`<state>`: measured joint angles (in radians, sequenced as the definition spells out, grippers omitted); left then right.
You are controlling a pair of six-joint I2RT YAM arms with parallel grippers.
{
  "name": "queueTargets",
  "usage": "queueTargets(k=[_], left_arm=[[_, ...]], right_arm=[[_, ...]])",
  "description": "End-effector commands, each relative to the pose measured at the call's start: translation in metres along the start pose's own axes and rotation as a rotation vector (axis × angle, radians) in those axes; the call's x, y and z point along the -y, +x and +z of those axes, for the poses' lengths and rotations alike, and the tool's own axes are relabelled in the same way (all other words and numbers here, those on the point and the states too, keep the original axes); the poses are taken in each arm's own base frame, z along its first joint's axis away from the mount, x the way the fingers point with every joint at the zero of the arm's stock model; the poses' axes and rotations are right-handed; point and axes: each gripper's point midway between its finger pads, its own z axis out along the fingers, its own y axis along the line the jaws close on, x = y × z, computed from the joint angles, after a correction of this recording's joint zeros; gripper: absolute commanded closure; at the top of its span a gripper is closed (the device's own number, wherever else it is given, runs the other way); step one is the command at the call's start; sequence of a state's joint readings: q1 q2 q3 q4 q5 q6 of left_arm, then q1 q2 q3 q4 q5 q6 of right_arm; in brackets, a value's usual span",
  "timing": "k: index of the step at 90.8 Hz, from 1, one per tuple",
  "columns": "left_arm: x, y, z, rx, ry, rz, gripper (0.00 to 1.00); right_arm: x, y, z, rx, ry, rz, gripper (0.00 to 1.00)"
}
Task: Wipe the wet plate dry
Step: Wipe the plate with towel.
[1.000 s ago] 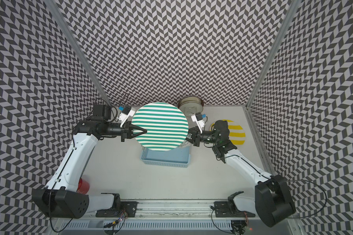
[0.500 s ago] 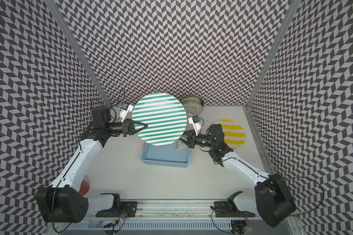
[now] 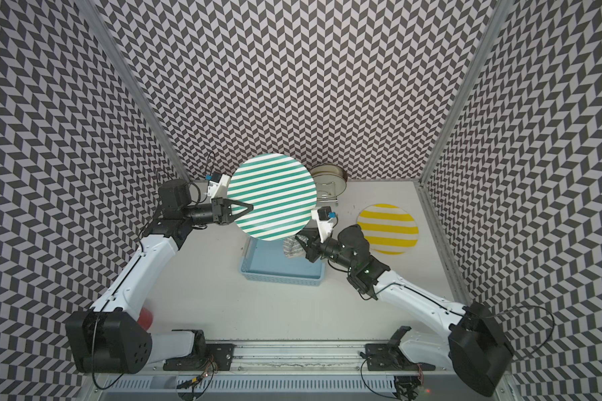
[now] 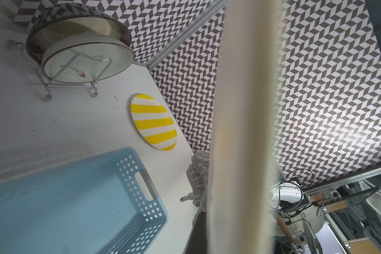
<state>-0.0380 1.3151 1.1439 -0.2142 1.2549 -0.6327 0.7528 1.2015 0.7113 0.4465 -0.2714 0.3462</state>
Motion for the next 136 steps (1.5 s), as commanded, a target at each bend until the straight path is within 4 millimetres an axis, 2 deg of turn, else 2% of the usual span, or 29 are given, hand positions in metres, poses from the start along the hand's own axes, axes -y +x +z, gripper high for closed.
queueTargets(k=[1, 37, 66, 106, 120, 136], left_arm=[[-0.021, -0.007, 0.006, 0.047, -0.074, -0.047, 1.00], [-0.021, 0.000, 0.015, 0.017, -0.043, -0.097, 1.00], [-0.023, 0.007, 0.020, -0.003, -0.026, -0.120, 1.00], [-0.019, 0.012, 0.022, -0.013, -0.004, -0.127, 1.00], [-0.018, 0.012, 0.021, -0.003, -0.012, -0.104, 1.00], [-0.026, -0.001, 0.017, 0.049, -0.106, 0.019, 1.00]], right_arm=[[-0.035, -0.069, -0.006, 0.276, -0.016, -0.146, 1.00], [-0.057, -0.071, 0.024, 0.354, 0.070, -0.270, 1.00], [-0.070, -0.067, 0.062, 0.385, 0.109, -0.345, 1.00], [-0.073, -0.082, 0.102, 0.452, 0.158, -0.371, 1.00], [-0.079, -0.092, 0.098, 0.497, 0.135, -0.357, 1.00], [-0.095, -0.105, 0.072, 0.477, 0.063, -0.298, 1.00]])
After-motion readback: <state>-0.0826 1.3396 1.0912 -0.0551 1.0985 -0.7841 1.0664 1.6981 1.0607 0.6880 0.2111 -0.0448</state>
